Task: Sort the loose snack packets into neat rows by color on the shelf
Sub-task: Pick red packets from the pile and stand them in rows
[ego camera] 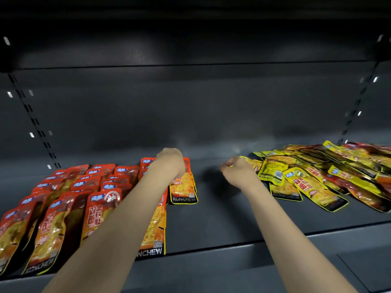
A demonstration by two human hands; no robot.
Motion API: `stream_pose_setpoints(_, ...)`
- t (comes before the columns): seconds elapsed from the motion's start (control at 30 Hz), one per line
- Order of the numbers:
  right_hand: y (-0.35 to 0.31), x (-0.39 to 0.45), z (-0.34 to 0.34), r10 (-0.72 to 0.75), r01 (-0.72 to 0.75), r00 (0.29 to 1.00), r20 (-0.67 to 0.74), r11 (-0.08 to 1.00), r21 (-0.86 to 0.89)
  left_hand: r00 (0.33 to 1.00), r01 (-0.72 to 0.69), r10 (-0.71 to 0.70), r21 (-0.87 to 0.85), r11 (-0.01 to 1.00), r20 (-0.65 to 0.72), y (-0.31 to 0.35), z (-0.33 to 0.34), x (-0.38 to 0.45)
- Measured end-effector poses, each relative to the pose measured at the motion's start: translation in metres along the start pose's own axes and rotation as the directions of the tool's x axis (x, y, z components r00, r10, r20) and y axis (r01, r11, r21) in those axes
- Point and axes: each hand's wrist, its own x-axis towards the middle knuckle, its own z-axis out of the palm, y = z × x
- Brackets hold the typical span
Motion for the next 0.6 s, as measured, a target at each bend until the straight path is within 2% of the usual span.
stream_pose_setpoints(0.07,-0.001,-0.003,-0.002,0.001,-0.001,1.000,-0.010,1.000,0.003,0.997,-0.027,0.033,0.077,0.997,-0.068,0.000,0.005,0.001)
stream_pose_setpoints(0.2,-0.002,-0.009,-0.009,-0.015,0.014,0.999,-0.046,0.999,-0.029,0.994,-0.035,0.050,0.143,0.989,-0.100,-0.001,0.013,0.004)
stream_pose_setpoints(0.4,0.000,-0.013,-0.019,-0.010,0.010,0.993,-0.121,1.000,0.002,0.988,-0.047,0.068,0.148,0.988,-0.141,0.004,0.012,-0.001)
stream_pose_setpoints(0.6,0.009,-0.022,-0.050,-0.074,0.077,0.974,-0.216,0.997,0.006,0.927,-0.257,0.260,0.050,0.965,-0.272,0.037,0.005,-0.017)
